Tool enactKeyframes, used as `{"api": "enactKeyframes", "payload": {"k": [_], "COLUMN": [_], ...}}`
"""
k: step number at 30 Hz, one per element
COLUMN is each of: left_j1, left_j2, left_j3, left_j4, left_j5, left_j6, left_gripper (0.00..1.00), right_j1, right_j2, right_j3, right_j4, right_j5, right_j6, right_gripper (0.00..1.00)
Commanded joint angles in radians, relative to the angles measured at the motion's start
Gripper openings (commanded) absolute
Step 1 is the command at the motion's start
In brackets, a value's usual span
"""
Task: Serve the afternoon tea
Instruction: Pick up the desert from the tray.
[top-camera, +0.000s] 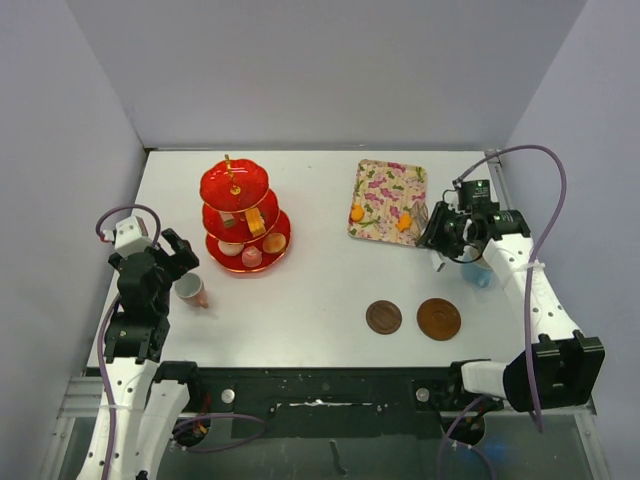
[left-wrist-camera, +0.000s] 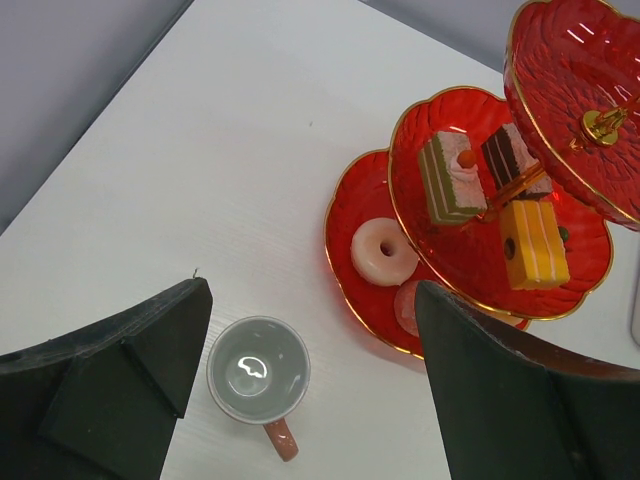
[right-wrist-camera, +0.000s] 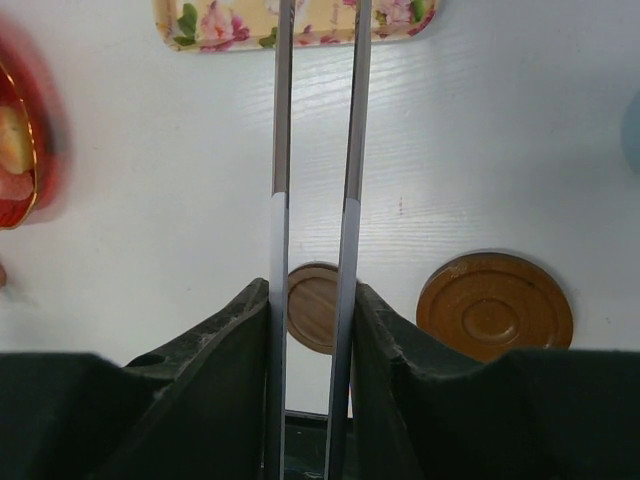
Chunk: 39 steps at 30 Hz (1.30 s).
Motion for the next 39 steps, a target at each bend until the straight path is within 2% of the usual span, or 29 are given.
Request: {"api": "enactKeyframes", "payload": {"k": [1, 17, 39], "left_j1": [0.0, 0.0, 0.0], "left_j2": [-0.003, -0.009, -0.009], "left_j3": [0.011, 0.011, 0.011], "left_j4": [0.055, 0.058, 0.052], "left_j5": [0.018, 0.023, 0.003], "left_j6": [0.004, 0.004, 0.005], "left_gripper": [0.81, 0.82, 0.82], "right_j1": [-0.009, -0.011, -0.011], "right_j2": [0.03, 0.169, 0.204], "right_j3": [0.021, 0.074, 0.149], "right_j4": [0.019, 0.015, 0.025], "right_j5": [-0.02, 0.014, 0.004], "right_j6": [-0.065, -0.117, -0.132], "right_gripper": [0.31, 0.34, 0.34]}}
